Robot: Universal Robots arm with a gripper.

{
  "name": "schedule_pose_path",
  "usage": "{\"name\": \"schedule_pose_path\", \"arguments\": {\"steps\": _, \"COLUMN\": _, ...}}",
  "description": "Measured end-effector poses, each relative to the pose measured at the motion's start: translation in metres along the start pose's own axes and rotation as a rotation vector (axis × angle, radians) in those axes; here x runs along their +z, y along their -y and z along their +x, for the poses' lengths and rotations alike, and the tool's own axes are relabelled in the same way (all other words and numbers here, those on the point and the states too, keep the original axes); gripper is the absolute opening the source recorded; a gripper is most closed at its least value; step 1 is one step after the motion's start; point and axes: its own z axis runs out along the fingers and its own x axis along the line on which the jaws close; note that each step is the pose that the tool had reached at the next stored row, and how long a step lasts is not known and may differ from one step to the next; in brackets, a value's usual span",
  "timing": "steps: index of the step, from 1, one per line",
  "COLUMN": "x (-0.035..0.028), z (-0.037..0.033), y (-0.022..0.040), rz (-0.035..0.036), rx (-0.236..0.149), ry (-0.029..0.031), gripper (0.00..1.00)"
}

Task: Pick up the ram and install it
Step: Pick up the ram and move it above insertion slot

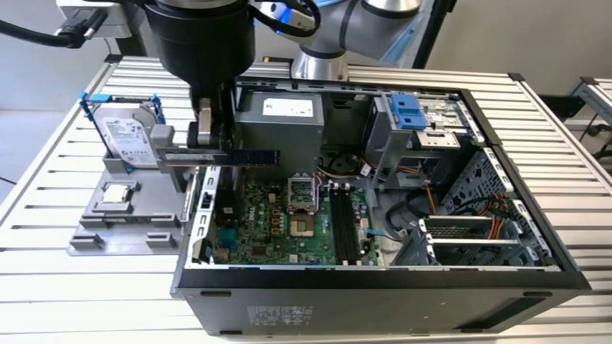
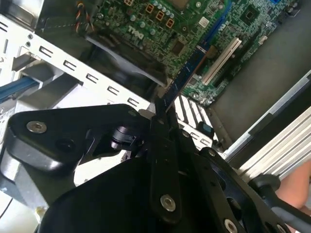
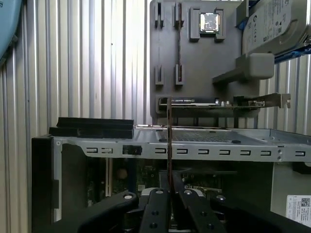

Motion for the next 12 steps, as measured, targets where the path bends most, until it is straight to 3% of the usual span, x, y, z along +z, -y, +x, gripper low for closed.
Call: {"name": "schedule_pose_path", "arguments": {"steps": 12, "x": -0.0003, "z": -0.0001, "y": 0.0234, "rz": 0.0000, "rx": 0.000, "ry": 0.0000, "gripper": 0.00}}
